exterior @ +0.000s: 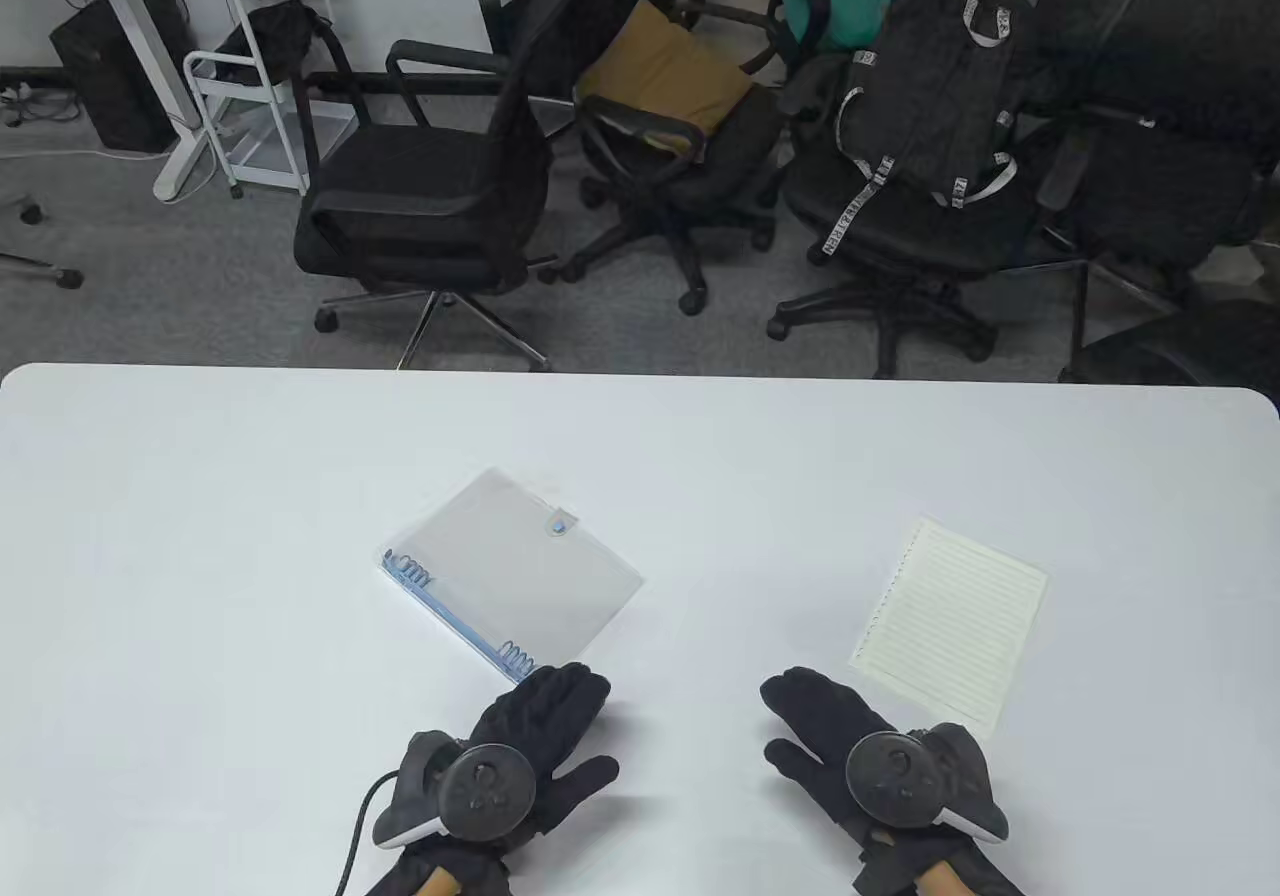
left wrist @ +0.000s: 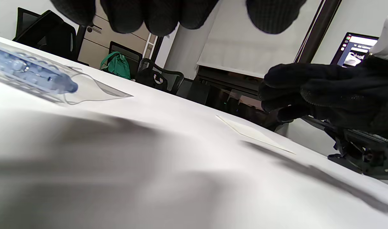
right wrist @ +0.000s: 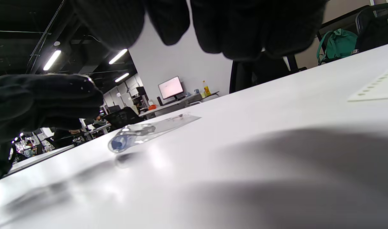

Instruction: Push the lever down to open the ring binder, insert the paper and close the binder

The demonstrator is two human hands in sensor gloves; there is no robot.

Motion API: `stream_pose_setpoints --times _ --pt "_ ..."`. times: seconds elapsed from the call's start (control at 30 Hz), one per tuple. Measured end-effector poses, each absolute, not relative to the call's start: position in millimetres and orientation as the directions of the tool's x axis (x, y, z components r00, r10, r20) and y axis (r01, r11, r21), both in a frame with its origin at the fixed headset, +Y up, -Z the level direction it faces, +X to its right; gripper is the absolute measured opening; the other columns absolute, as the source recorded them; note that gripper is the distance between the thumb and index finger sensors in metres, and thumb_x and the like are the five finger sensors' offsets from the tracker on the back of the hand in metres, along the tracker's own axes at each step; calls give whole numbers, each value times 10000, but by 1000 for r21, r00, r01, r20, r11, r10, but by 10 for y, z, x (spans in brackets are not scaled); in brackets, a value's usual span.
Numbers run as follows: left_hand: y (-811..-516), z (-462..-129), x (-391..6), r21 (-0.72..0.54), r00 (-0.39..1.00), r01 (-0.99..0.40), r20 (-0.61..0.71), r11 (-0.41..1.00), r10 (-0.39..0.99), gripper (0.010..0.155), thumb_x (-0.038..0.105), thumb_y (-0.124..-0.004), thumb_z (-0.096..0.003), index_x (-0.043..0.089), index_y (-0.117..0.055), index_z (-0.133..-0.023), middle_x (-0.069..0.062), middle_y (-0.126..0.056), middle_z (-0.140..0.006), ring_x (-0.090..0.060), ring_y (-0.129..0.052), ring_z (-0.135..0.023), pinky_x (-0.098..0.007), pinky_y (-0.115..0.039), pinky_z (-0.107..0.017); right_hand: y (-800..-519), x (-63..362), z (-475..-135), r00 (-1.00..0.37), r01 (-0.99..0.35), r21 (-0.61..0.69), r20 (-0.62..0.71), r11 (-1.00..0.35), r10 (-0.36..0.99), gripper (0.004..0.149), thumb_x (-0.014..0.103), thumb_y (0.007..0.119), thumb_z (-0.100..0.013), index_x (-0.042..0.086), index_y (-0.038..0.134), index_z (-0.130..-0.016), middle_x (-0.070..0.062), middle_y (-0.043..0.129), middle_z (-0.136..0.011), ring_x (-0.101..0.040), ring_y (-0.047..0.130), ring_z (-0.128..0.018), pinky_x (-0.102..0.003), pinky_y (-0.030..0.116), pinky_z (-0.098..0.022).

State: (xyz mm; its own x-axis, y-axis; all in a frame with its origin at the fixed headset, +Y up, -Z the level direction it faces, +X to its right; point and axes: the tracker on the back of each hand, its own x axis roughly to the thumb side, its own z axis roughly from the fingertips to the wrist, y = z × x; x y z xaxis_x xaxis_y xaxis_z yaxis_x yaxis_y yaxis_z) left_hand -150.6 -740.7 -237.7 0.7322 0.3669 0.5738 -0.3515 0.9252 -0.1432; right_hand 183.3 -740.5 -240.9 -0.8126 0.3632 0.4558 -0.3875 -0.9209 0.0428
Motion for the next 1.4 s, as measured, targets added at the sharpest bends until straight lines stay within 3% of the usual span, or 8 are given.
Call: stream_pose_setpoints --times 0.63,0.93,1.23,1.4 --pt "-7410 -2392 -1491 -127 748 -345 561 930 354 740 565 -653 -627 139 -542 -1221 -186 -577 -1238 -475 -643 -1105 -663 -611 -752 -7382 1885 -2397 -815 -401 33 442 -915 374 580 396 678 -615 143 533 -1117 -272 579 -1094 -471 673 -941 -622 653 -662" --pt "-7254 -2489 -1604 -61 785 -384 504 921 361 744 563 -664 -628 126 -554 -1219 -197 -588 -1232 -481 -666 -1091 -651 -633 -746 -7365 1945 -2408 -815 -420 23 430 -907 388 579 396 679 -614 139 539 -1115 -272 585 -1092 -471 676 -939 -620 654 -662" --pt "-7022 -2764 -1741 -16 855 -448 285 894 433 742 537 -707 -636 53 -616 -1192 -252 -660 -1177 -481 -773 -1005 -585 -734 -684 -7356 1966 -2409 -818 -424 13 424 -905 389 580 395 679 -615 137 539 -1115 -277 593 -1085 -468 690 -928 -599 674 -655" --pt "-7000 -2953 -1749 9 916 -390 100 921 388 734 537 -730 -635 -9 -716 -1126 -288 -765 -1080 -481 -862 -895 -555 -781 -624 -7360 1989 -2417 -825 -414 6 419 -910 378 582 394 680 -614 131 539 -1114 -281 598 -1081 -468 697 -922 -598 677 -652"
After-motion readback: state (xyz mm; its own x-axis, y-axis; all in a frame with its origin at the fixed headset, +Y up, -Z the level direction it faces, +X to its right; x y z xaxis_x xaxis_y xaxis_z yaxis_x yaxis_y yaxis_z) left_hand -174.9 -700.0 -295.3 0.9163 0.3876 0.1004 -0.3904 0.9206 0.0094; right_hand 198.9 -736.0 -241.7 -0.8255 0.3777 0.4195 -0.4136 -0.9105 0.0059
